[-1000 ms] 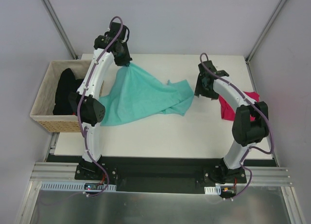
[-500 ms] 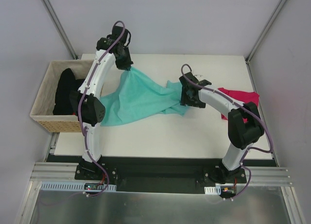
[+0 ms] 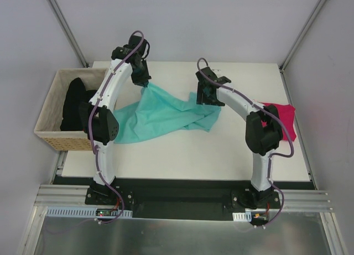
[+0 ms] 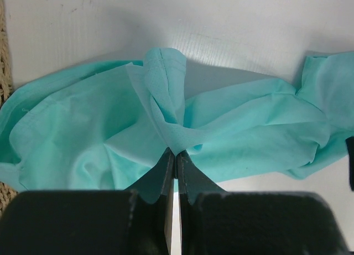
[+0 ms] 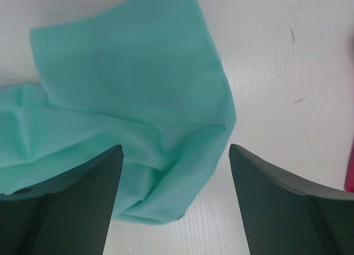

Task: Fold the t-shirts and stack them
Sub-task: Flatten out the tshirt

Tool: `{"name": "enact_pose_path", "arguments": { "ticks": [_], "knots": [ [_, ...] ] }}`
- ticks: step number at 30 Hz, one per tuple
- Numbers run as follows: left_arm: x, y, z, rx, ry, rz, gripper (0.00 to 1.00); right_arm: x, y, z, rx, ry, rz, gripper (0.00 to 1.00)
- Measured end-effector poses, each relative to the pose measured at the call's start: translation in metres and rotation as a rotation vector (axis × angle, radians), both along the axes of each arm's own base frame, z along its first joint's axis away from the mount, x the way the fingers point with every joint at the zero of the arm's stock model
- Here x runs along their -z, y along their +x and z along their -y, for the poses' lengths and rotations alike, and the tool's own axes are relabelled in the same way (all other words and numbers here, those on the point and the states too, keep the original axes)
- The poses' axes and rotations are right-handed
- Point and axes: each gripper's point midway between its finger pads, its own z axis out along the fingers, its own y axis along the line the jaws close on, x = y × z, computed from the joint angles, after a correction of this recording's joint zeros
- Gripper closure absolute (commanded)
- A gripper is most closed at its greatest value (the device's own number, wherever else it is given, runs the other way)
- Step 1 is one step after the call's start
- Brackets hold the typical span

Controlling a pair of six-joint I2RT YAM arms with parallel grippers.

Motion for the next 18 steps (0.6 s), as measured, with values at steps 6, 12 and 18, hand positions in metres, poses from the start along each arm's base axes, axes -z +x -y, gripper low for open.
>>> {"name": "enact_pose_path", "arguments": {
  "ticks": [6,12,18],
  "knots": [
    [-0.005,0.0,-0.001,-0.002,0.0,0.013,1.0,-0.016,0.049,0.016,0.023,0.015,0.058,0.19],
    [-0.005,0.0,0.0,-0.002,-0.006,0.012,1.0,0.008,0.068,0.047,0.054,0.028,0.011,0.2],
    [-0.004,-0.002,0.002,-0.001,-0.015,0.002,1.0,0.036,0.088,0.057,0.042,0.054,-0.04,0.21]
  ]
}}
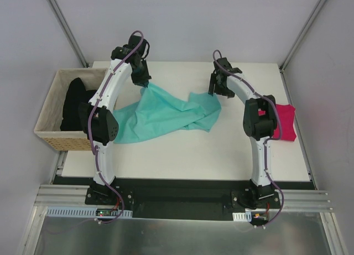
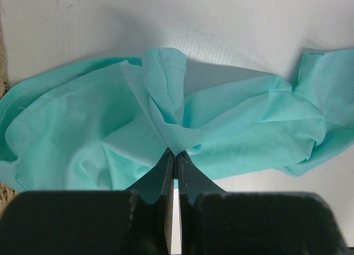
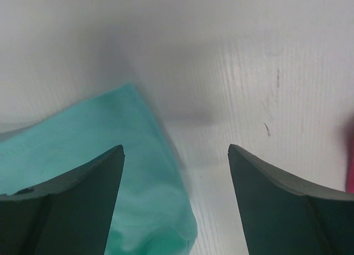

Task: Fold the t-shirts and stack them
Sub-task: Flatten out the tshirt

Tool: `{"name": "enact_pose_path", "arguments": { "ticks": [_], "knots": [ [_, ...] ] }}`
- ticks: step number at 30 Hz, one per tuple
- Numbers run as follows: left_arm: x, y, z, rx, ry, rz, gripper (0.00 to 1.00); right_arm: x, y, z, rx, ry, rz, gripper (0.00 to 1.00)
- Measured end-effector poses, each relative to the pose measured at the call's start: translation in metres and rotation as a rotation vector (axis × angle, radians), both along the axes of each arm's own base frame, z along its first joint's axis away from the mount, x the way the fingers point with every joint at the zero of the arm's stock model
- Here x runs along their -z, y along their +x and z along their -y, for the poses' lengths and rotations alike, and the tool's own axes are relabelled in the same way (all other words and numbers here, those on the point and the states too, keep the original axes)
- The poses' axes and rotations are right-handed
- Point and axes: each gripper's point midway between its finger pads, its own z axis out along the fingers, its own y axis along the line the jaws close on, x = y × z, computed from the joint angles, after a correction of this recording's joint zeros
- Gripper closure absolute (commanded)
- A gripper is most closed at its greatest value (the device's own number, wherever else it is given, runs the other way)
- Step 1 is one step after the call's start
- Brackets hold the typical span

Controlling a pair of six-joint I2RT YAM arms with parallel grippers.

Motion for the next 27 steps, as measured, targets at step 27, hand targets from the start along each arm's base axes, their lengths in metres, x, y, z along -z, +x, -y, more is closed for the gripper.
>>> {"name": "enact_pose_path", "arguments": {
  "ticks": [27],
  "knots": [
    [0.003,-0.002,0.001,0.003,0.005,-0.039,1.0,0.003,0.047,-0.032,-0.085,0.176,0.063,0.29]
  ]
}}
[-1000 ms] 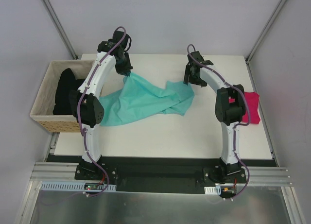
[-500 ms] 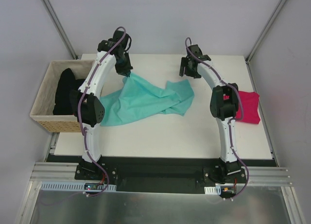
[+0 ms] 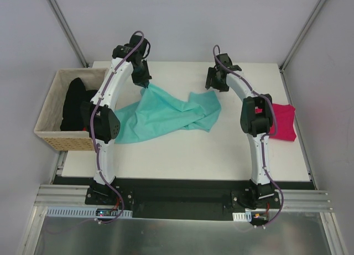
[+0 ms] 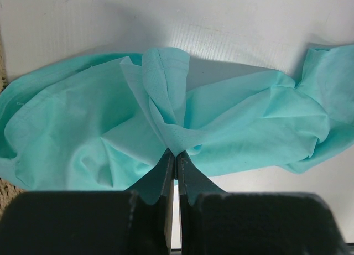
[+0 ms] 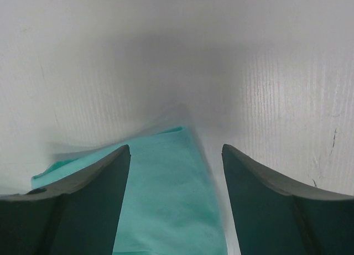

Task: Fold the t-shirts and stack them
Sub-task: Flatten out the tshirt

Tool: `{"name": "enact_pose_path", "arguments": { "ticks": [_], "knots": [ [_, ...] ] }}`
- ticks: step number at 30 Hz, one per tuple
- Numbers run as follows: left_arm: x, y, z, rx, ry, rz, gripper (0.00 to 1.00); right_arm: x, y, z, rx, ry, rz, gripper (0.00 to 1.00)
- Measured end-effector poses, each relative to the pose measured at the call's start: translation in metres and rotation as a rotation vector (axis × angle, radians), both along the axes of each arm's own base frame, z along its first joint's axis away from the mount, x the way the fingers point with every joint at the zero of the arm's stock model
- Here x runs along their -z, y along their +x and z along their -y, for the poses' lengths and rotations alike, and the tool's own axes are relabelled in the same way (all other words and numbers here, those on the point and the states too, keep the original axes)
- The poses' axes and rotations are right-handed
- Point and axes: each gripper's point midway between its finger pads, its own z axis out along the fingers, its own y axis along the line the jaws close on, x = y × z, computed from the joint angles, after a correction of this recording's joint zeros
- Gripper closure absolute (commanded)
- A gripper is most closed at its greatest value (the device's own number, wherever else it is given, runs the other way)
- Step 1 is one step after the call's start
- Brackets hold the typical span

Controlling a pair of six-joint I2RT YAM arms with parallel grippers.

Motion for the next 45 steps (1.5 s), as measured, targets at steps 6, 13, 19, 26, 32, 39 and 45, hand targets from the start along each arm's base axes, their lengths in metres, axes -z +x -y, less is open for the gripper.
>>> {"name": "enact_pose_path", "arguments": {
  "ticks": [6,13,19,26,32,39,45],
  "knots": [
    [0.005,0.001,0.0,0.0,0.003,-0.011,1.0,0.002,0.001,-0.004,0.003,0.036,-0.003,0.36],
    [0.004,0.0,0.0,-0.005,0.002,-0.014,1.0,0.011,0.003,-0.007,0.011,0.106,-0.022,0.39],
    [0.004,0.002,0.001,-0.013,-0.002,-0.015,1.0,0.018,0.005,-0.005,0.032,0.159,-0.045,0.43],
    [0.005,-0.001,0.0,-0.024,-0.002,-0.032,1.0,0.02,0.009,-0.01,0.048,0.233,-0.049,0.84],
    [0.006,-0.002,0.0,-0.029,-0.003,-0.036,1.0,0.025,0.01,-0.012,0.06,0.267,-0.065,0.99],
    [-0.002,0.001,0.001,-0.03,-0.009,-0.018,1.0,0.023,0.014,-0.001,0.076,0.268,-0.059,0.99],
    [-0.005,0.002,0.001,-0.029,-0.012,-0.005,1.0,-0.004,0.02,0.019,0.095,0.26,-0.01,0.99]
  ]
}}
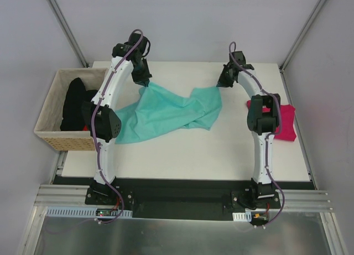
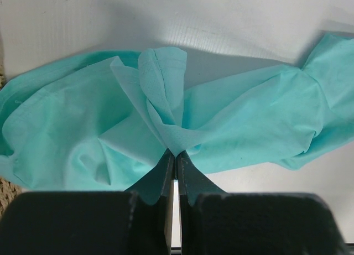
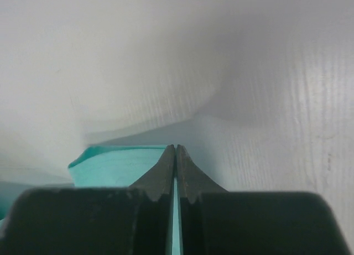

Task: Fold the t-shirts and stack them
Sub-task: Flatten out the tshirt

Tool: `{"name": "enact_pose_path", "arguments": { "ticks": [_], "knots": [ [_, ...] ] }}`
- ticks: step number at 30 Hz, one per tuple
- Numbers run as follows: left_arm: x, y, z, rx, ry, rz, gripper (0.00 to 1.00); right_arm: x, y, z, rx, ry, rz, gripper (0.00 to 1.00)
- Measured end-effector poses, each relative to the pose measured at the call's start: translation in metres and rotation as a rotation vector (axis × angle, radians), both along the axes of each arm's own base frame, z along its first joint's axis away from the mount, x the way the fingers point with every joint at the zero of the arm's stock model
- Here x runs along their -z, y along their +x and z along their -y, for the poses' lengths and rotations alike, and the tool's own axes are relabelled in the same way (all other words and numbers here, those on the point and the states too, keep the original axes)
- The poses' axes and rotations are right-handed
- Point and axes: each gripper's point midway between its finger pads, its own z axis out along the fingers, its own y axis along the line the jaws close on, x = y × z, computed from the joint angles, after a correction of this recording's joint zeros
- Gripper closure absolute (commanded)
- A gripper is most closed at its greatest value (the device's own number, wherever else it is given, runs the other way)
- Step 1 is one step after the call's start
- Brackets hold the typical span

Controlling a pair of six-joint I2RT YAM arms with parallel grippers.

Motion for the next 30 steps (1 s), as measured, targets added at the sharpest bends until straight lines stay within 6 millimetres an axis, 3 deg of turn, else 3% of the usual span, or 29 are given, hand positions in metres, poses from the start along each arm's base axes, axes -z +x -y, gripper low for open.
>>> {"name": "enact_pose_path", "arguments": {
  "ticks": [4,11,16,20,26,30],
  "knots": [
    [-0.001,0.002,-0.002,-0.006,0.011,0.01,1.0,-0.038,0.002,0.011,0.01,-0.018,0.062,0.99],
    [-0.015,0.014,-0.012,-0.035,0.029,0.073,1.0,-0.128,0.0,0.028,0.018,-0.052,0.224,0.99],
    [-0.037,0.02,-0.026,-0.067,0.037,0.143,1.0,-0.184,-0.007,0.047,0.034,-0.098,0.325,0.99],
    [-0.065,0.023,-0.039,-0.1,0.038,0.225,1.0,-0.226,-0.015,0.065,0.057,-0.145,0.405,0.99],
    [-0.107,0.021,-0.05,-0.129,0.021,0.339,1.0,-0.273,-0.034,0.078,0.071,-0.179,0.492,0.99],
    [-0.118,0.022,-0.051,-0.13,0.013,0.374,1.0,-0.293,-0.044,0.083,0.069,-0.208,0.533,0.99]
  ]
}}
